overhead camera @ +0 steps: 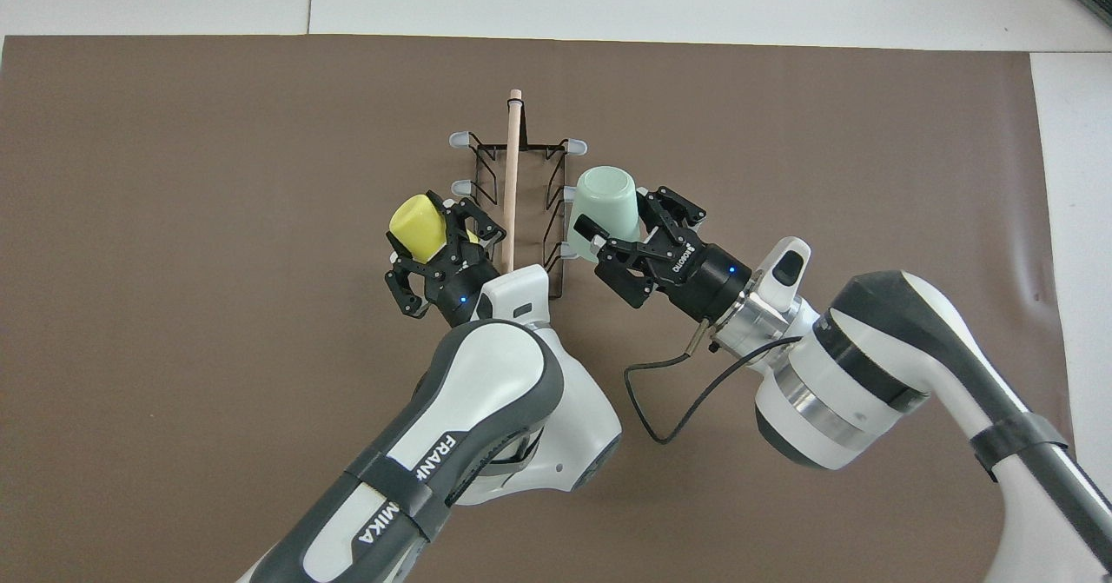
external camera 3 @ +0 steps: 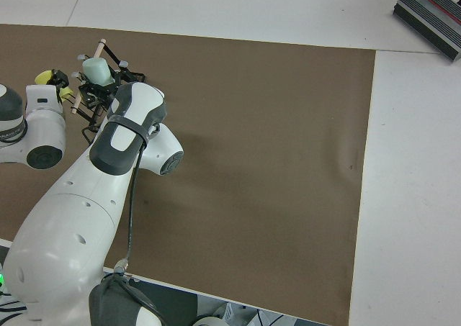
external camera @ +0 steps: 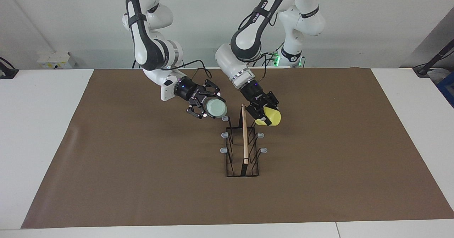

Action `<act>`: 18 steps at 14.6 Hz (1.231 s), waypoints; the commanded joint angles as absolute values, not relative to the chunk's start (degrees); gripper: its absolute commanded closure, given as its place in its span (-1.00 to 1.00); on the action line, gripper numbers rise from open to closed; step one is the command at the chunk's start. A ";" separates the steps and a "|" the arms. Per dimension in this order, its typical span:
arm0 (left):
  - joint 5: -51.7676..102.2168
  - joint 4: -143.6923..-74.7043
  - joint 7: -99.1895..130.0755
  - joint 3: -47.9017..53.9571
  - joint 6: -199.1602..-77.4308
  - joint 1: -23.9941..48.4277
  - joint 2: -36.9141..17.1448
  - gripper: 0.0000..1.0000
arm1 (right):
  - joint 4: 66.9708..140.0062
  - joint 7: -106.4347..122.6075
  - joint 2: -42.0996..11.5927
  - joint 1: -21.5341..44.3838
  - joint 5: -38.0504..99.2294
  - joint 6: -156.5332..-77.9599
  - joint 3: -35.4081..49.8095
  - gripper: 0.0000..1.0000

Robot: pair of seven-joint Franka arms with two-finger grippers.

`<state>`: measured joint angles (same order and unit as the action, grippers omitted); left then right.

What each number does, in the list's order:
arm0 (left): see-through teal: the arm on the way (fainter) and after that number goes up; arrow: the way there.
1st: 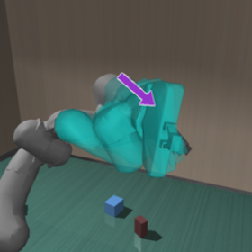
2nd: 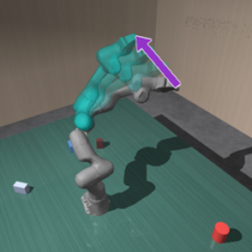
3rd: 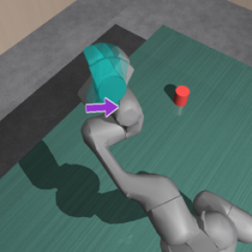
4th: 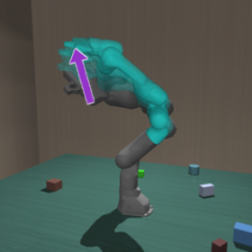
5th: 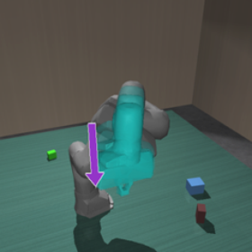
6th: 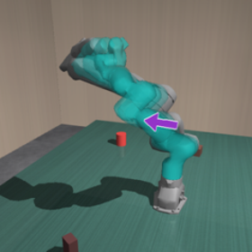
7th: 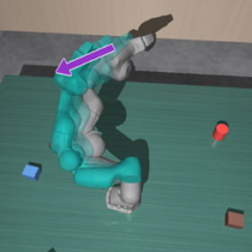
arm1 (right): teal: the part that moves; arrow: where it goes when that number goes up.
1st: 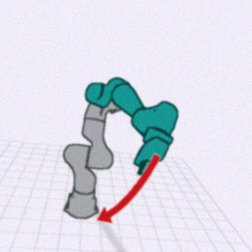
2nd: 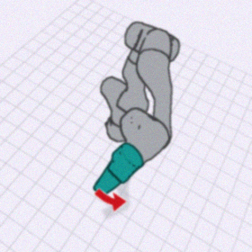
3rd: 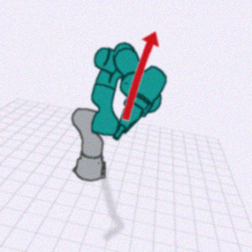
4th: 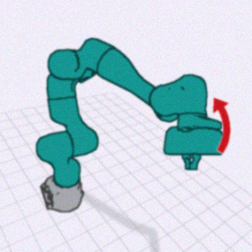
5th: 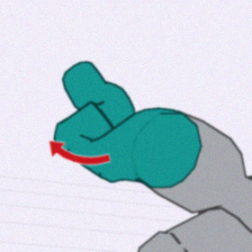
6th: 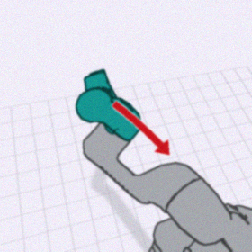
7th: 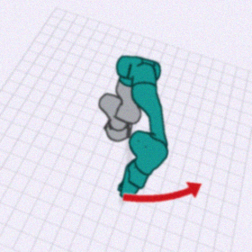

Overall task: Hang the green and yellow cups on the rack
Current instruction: 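Hang the yellow cup on a rack peg with the left gripper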

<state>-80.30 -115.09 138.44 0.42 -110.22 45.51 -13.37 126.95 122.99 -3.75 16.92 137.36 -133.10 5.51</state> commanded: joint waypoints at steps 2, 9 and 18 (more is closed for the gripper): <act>-81.56 -117.42 139.31 -0.35 -109.25 47.90 -12.66 1.00 | 127.71 125.07 -3.69 17.49 139.48 -133.15 5.62 1.00; -80.60 -116.63 137.56 -0.26 -109.24 47.55 -10.56 -1.00 | 127.62 125.07 -4.92 18.54 139.48 -133.15 5.62 1.00; -66.90 -116.10 112.79 -0.44 -124.87 36.58 -2.38 -1.00 | 126.57 131.11 -7.99 18.98 139.83 -130.18 5.62 1.00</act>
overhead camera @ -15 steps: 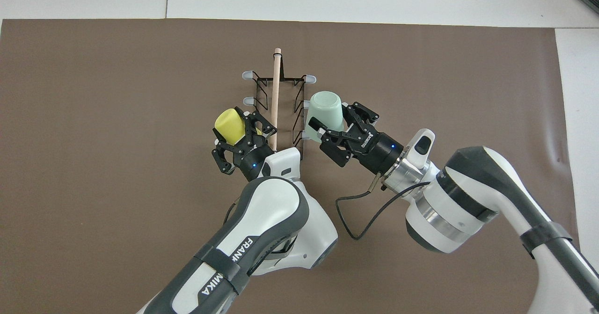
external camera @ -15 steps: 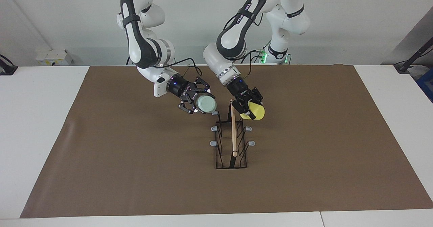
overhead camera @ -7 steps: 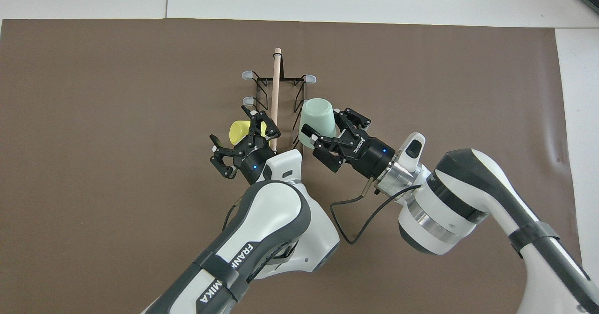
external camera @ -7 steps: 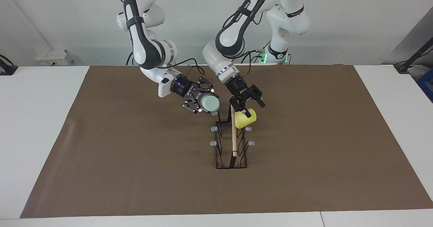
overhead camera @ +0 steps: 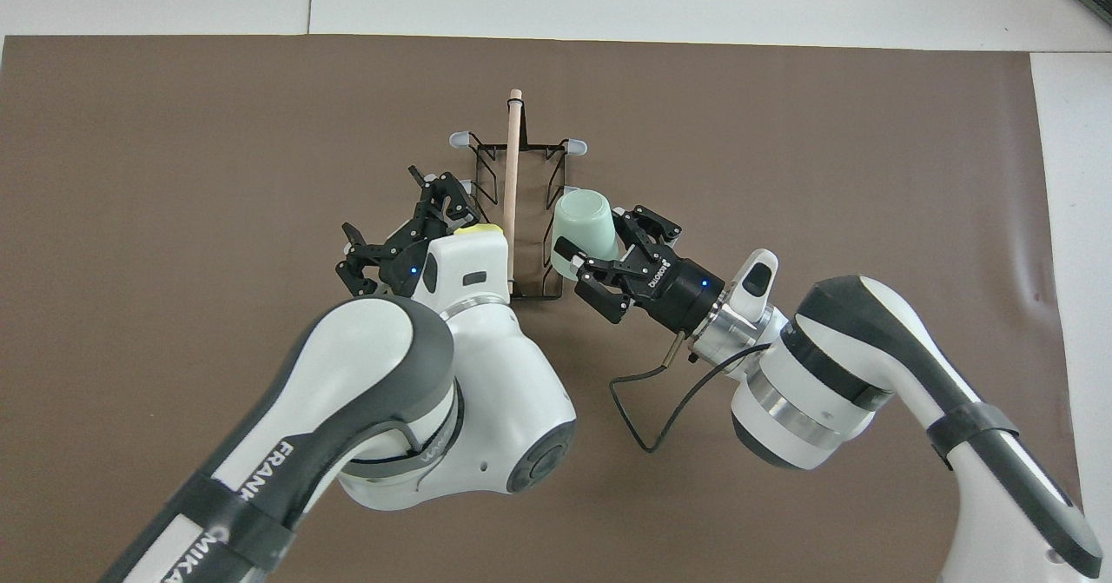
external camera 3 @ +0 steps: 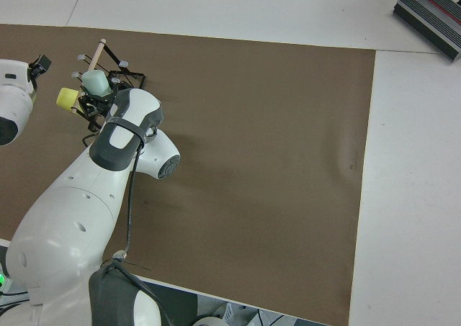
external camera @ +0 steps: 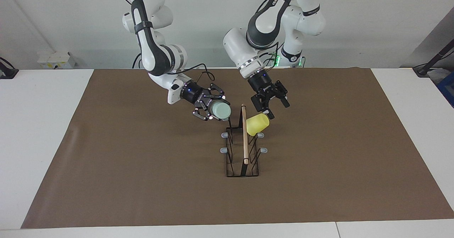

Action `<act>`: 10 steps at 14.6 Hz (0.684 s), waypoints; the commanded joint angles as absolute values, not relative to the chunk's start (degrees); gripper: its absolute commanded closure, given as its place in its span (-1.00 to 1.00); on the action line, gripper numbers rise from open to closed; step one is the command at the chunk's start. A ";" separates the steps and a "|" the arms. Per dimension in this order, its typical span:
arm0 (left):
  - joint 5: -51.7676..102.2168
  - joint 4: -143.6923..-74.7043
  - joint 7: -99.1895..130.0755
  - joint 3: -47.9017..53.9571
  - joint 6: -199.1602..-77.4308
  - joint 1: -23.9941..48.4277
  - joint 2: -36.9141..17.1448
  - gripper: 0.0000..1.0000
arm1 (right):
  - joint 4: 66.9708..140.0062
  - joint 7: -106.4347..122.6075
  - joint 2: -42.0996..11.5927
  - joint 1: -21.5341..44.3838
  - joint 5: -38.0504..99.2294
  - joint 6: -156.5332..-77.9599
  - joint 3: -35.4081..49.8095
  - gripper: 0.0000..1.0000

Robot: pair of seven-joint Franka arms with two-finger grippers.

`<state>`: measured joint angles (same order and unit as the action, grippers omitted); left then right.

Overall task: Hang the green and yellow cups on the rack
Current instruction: 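Hang the yellow cup on a rack peg with the left gripper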

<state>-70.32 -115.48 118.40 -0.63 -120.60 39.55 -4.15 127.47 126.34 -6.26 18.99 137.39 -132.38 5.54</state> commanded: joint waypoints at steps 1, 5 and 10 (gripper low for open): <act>-65.75 -116.19 109.98 -0.44 -126.63 35.43 -2.29 -1.00 | 126.48 134.35 -8.69 18.72 141.57 -128.51 5.62 1.00; -62.50 -116.37 97.59 -0.44 -135.50 29.11 -2.37 -1.00 | 126.47 140.43 -11.59 18.37 143.00 -124.64 5.62 1.00; -57.75 -116.46 83.08 -0.44 -143.33 21.72 -2.90 -1.00 | 126.56 142.47 -13.45 18.72 144.58 -123.31 5.54 1.00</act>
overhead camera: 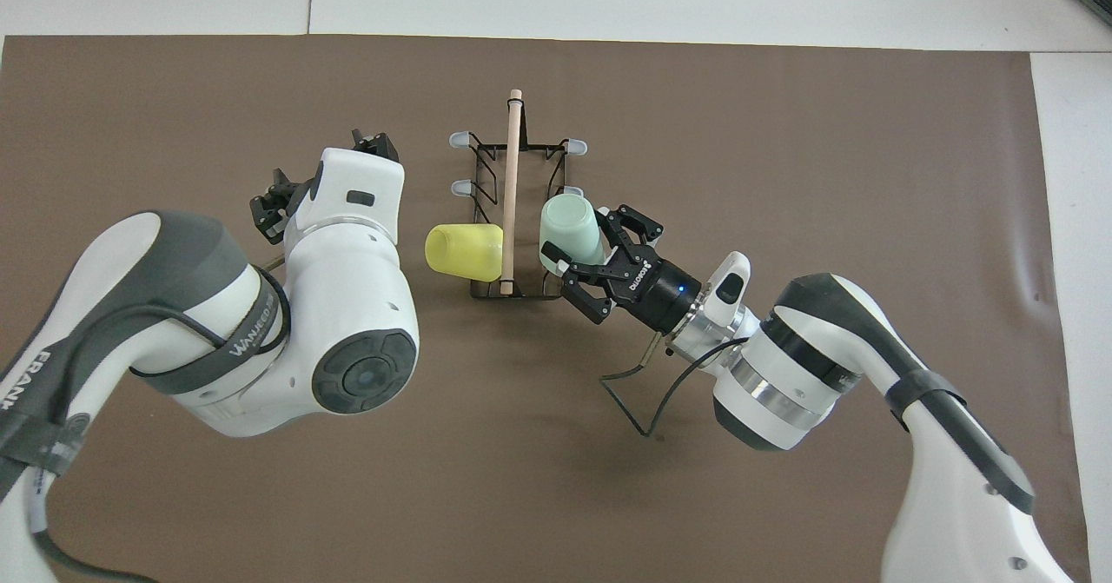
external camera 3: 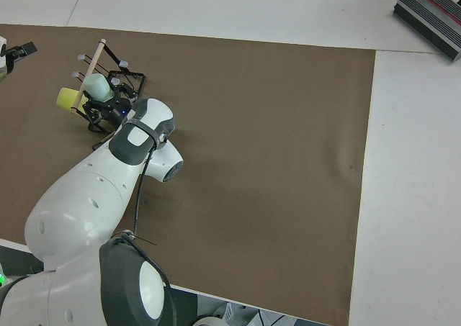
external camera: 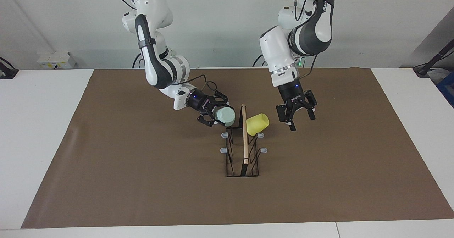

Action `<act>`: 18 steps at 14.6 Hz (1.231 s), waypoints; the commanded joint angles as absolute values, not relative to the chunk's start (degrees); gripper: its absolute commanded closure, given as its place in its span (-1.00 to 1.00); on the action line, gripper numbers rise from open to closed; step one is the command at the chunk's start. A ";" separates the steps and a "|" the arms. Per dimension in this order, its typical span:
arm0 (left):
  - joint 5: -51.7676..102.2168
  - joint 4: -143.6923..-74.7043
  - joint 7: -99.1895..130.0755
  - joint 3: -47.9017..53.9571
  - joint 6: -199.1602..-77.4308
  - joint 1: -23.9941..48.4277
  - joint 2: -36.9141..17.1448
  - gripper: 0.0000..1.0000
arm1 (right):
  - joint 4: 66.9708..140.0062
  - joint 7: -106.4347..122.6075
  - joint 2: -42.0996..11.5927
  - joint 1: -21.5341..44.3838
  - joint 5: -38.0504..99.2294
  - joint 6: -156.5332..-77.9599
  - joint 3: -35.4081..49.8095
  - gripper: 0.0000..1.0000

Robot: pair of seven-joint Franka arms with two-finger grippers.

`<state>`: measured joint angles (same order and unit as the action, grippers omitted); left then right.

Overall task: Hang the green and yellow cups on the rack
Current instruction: 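Hang the yellow cup on a rack peg with the left gripper, then hang the green cup on a rack peg and open the right gripper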

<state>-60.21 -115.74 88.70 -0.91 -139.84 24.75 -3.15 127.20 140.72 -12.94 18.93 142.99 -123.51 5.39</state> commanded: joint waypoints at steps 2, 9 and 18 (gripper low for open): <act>-55.82 -116.46 79.12 -0.35 -145.80 18.82 -2.99 -1.00 | 126.65 143.52 -14.24 19.16 144.75 -123.57 5.62 1.00; -50.20 -116.11 66.47 -0.26 -151.43 10.73 -4.48 -1.00 | 126.91 143.44 -13.54 19.16 145.28 -125.68 5.62 -1.00; -37.63 -116.10 52.57 -0.18 -150.82 7.91 -3.96 -1.00 | 125.69 142.65 -7.64 11.97 123.89 -138.95 5.27 -1.00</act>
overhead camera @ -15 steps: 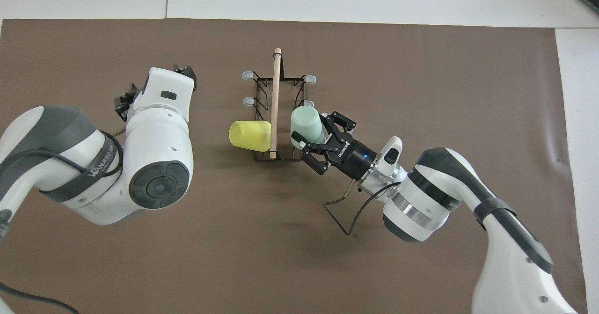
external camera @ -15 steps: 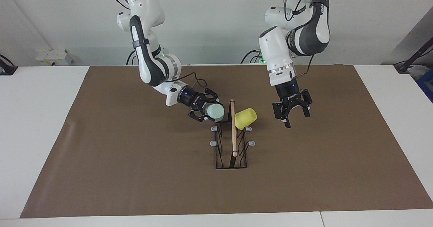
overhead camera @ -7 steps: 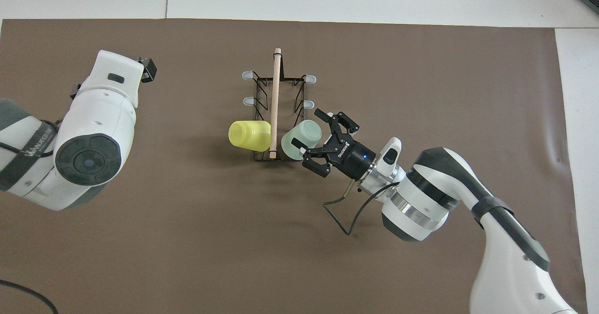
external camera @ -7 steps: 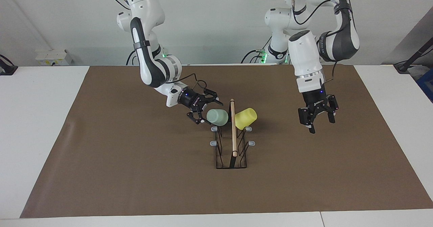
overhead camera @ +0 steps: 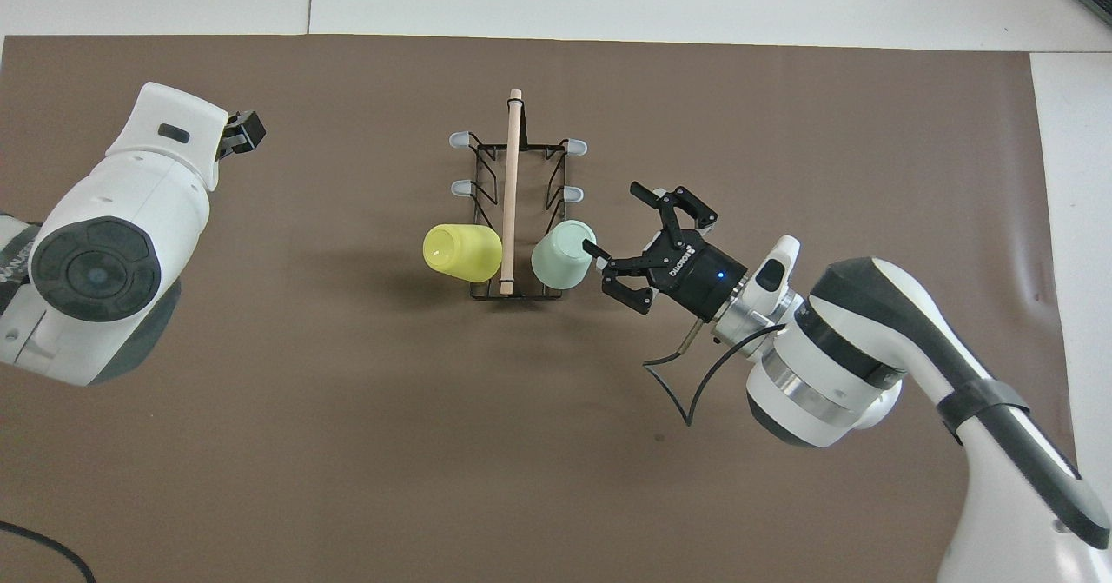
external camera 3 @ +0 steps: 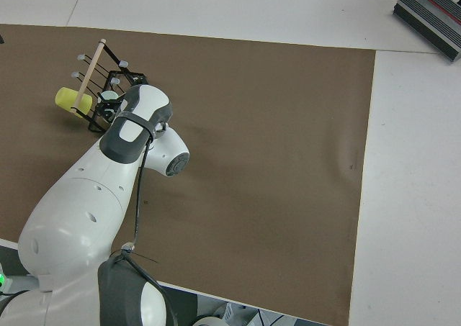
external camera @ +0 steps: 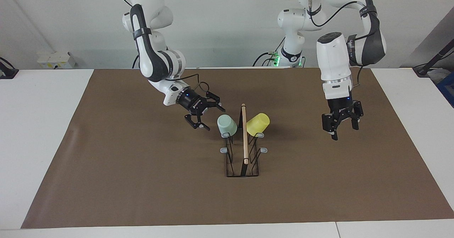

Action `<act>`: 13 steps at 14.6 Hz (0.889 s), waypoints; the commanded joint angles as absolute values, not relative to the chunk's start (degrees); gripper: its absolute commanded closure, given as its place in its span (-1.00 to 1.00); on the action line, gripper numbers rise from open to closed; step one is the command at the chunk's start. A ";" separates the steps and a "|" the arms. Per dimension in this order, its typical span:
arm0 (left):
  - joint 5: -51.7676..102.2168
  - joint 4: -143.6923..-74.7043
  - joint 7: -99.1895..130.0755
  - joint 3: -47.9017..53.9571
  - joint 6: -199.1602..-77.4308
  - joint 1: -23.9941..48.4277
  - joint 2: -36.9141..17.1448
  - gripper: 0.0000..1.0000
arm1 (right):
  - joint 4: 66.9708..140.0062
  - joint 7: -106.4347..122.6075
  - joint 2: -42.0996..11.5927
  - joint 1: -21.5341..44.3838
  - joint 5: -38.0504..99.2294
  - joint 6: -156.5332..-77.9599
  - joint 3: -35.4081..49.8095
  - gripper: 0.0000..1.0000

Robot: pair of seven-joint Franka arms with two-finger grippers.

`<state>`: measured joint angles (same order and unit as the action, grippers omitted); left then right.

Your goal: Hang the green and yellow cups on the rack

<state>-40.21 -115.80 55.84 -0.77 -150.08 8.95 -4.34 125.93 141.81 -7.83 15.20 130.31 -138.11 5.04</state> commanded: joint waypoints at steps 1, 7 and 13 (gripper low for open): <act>-35.88 -116.02 50.21 -0.18 -150.65 7.74 -3.87 -1.00 | 125.25 142.65 -7.65 9.78 118.36 -139.65 5.36 -1.00; -26.38 -115.23 39.91 0.09 -147.67 7.21 -3.16 -1.00 | 119.89 136.86 -8.61 1.33 83.11 -141.68 5.10 -1.00; -12.77 -109.96 21.22 0.09 -137.39 7.21 -3.17 -1.00 | 116.10 117.12 -8.62 -1.85 51.90 -141.86 4.92 -1.00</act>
<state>-17.92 -111.94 28.88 -0.45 -142.19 7.79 -3.72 117.21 124.65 -7.87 -1.46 59.40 -140.78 4.38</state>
